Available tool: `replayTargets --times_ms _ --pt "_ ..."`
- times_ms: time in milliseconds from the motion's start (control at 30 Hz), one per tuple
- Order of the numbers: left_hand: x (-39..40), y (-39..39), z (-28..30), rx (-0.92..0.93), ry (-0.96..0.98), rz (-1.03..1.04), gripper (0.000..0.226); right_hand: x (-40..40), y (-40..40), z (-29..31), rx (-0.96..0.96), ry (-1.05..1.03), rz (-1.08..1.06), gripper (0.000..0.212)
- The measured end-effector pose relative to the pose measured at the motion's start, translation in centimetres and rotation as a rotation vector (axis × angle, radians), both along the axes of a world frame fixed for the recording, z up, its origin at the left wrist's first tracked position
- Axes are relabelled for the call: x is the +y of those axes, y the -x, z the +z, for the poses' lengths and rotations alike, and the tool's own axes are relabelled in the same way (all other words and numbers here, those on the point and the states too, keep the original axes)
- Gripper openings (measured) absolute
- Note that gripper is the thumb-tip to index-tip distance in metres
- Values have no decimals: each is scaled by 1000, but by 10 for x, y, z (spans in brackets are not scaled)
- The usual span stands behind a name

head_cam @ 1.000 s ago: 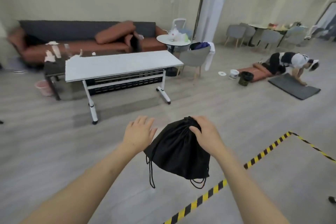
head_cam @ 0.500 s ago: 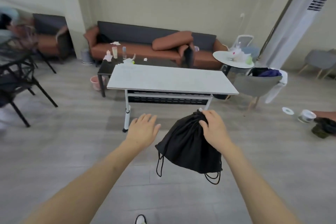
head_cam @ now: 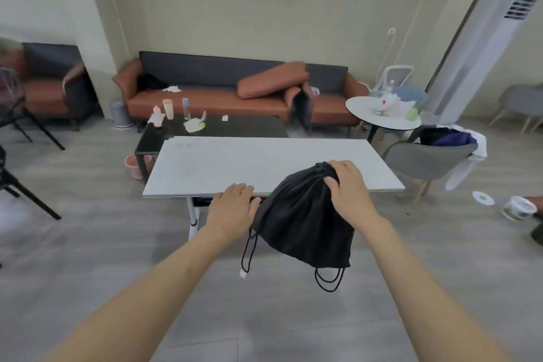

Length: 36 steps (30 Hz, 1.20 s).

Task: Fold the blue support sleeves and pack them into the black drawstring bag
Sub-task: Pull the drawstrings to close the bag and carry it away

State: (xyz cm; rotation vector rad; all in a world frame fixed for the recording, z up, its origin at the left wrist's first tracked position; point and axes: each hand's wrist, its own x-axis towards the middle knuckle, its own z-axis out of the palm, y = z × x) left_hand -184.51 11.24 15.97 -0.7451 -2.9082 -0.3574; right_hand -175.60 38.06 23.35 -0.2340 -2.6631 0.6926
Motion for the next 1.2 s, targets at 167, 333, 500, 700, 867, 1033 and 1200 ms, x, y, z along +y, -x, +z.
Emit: replayTargets --times_ms 167,333,500,700,867,1033,1200 --pt "51 92 1 26 3 34 51 54 105 24 150 -7 26 30" --pt "120 186 12 14 11 88 47 121 215 42 285 -25 90 31" --pt "178 272 29 50 -3 166 51 176 316 63 389 -13 137 30" --pt "221 356 31 47 -16 220 51 225 424 70 409 13 205 27" --pt "243 430 12 18 19 228 52 252 503 30 340 48 227 30" --pt "258 495 -19 -47 46 235 52 268 564 -27 167 82 226 32" --pt "275 541 -44 -114 123 196 54 275 607 -93 -46 72 240 30"
